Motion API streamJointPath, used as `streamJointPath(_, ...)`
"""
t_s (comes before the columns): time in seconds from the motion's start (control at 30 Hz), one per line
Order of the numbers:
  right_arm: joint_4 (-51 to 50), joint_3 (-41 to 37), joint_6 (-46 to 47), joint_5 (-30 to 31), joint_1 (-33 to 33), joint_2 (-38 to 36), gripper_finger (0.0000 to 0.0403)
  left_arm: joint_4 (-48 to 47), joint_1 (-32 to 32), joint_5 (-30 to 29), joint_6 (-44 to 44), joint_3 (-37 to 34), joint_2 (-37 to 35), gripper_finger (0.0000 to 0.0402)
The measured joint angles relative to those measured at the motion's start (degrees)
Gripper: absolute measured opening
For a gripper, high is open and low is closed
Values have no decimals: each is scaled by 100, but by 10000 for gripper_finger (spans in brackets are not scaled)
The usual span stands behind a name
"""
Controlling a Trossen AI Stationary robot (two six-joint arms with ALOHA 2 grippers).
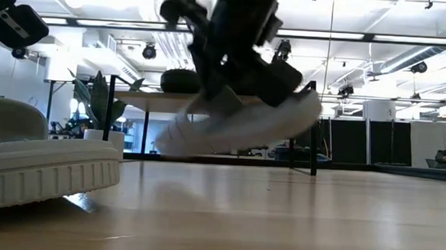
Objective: Pick and place slides into the shelf
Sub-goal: Prepare the gray slippers
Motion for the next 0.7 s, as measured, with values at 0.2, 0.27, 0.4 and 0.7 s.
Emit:
streamJointPath(0.2, 98, -387, -145, -465, 3, 0, 13, 2, 0, 2, -2, 0, 0, 0)
streamJointPath(0.27, 64, -435, -279, -512, -2, -2, 14, 4, 0, 2, 2, 0, 0, 0)
streamJointPath(0.4, 20, -467, -635, -566, -2, -2, 39, 4, 0, 2, 2, 0, 2, 0)
streamJointPath(0.7, 20, -352, -1848, -1690, -20, -2, 140, 85, 0, 1, -33, -1, 62, 0)
